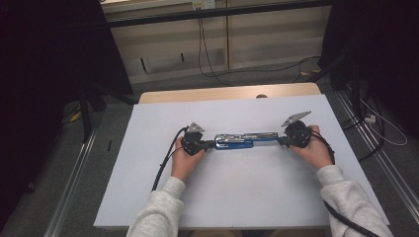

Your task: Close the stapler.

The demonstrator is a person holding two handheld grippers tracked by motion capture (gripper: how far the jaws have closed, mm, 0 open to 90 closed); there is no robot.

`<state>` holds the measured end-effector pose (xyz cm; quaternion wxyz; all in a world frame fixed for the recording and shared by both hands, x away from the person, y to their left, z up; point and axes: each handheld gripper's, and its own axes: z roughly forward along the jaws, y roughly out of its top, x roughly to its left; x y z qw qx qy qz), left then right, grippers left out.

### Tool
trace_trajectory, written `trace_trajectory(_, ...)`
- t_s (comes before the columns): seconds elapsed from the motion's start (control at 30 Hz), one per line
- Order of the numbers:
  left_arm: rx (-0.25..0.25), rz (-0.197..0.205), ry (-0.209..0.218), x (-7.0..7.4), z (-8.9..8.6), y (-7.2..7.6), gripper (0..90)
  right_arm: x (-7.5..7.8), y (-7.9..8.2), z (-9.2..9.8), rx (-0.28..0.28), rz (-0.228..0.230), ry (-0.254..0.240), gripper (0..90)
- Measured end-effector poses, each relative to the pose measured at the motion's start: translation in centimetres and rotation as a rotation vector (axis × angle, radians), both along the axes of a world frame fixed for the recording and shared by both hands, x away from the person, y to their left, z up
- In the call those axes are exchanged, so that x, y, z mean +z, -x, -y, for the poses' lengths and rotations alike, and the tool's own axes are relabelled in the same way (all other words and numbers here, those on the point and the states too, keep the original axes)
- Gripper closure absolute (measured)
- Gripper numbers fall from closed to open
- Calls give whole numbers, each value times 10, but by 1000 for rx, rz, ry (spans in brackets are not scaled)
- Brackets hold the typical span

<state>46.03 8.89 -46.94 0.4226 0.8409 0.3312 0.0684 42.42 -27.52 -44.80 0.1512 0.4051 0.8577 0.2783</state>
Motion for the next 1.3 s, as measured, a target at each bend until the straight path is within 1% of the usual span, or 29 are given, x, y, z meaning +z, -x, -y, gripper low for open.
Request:
trace_trajectory(0.13,0,-8,-6,0,0,0,900,0,0,-1,3,1,4,900)
trace_trajectory(0.2,0,-11,-7,0,0,0,900,1,0,-1,2,2,-7,900)
trace_trajectory(0.23,4,-15,-6,0,0,0,899,2,0,-2,3,7,-5,900)
trace_trajectory(0.27,4,-14,-7,0,0,0,899,2,0,-2,3,7,-5,900)
trace_trajectory(0.3,1,-7,-17,0,0,0,900,2,0,-3,12,11,-6,900)
trace_trajectory(0.4,4,-12,-13,0,0,0,900,4,1,-5,15,19,4,900)
trace_trajectory(0.5,4,-7,-21,0,1,0,900,6,1,-6,21,22,-8,900)
trace_trajectory(0.57,6,-10,-16,0,1,0,900,6,1,-7,27,28,-8,900)
trace_trajectory(0.73,6,-7,-19,0,1,0,900,8,1,-8,32,39,-20,900)
trace_trajectory(0.87,5,-4,-19,0,1,0,898,7,1,-9,38,36,-18,897)
trace_trajectory(0.97,18,-4,-12,0,0,0,887,7,1,-10,39,35,-21,870)
trace_trajectory(1.0,29,6,-17,0,-1,-1,853,7,1,-10,38,34,-29,854)
trace_trajectory(1.07,36,1,-9,2,-3,-1,748,6,1,-10,32,38,-40,800)
trace_trajectory(1.1,46,-3,-3,3,-4,-1,710,6,1,-10,28,37,-47,779)
trace_trajectory(1.13,51,-1,2,4,-6,-1,645,6,1,-10,24,36,-55,754)
trace_trajectory(1.17,53,-5,10,6,-7,0,626,6,1,-10,23,36,-63,728)
trace_trajectory(1.2,57,-2,7,8,-9,0,604,6,1,-10,10,35,-79,690)
trace_trajectory(1.23,69,0,7,10,-11,0,553,5,1,-9,6,35,-92,664)
trace_trajectory(1.27,70,-2,14,11,-12,1,499,5,2,-9,-1,36,-105,617)
trace_trajectory(1.3,63,2,20,12,-14,1,499,5,2,-9,-1,36,-105,617)
